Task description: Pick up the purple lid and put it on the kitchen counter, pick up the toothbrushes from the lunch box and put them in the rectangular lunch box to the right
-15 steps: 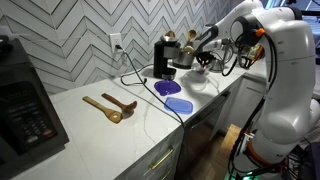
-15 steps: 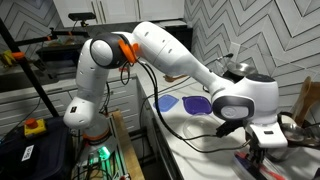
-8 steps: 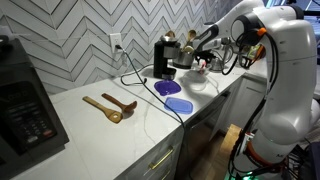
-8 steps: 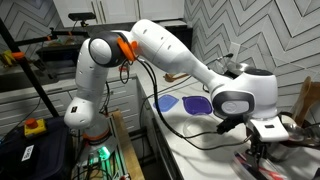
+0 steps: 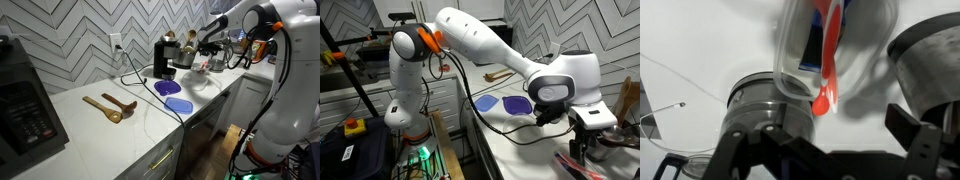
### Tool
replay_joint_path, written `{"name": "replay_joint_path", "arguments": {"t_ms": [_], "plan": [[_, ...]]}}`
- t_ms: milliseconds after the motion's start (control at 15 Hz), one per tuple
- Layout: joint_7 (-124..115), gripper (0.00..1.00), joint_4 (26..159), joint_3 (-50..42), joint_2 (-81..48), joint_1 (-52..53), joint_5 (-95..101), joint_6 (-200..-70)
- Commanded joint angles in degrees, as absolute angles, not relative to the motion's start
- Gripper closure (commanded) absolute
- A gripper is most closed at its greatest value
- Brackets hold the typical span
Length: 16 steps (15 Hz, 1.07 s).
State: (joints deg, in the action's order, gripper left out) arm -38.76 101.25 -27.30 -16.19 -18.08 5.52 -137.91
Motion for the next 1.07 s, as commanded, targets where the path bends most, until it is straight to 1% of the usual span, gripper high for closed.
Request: {"name": "replay_joint_path", "arguments": {"t_ms": [0, 733, 933, 1000], "plan": [[-37.35, 0.0, 108.1, -27.79, -6.31, -17.69, 9.44, -133.69], [-39.52, 0.0, 116.94, -23.73, 13.55, -23.01, 20.85, -121.06], [-39.8, 0.0, 119.25, -22.24, 17.17, -25.06, 21.13, -118.88], [-37.85, 0.0, 115.16, -22.58, 12.88, -24.84, 18.88, -119.94]]}}
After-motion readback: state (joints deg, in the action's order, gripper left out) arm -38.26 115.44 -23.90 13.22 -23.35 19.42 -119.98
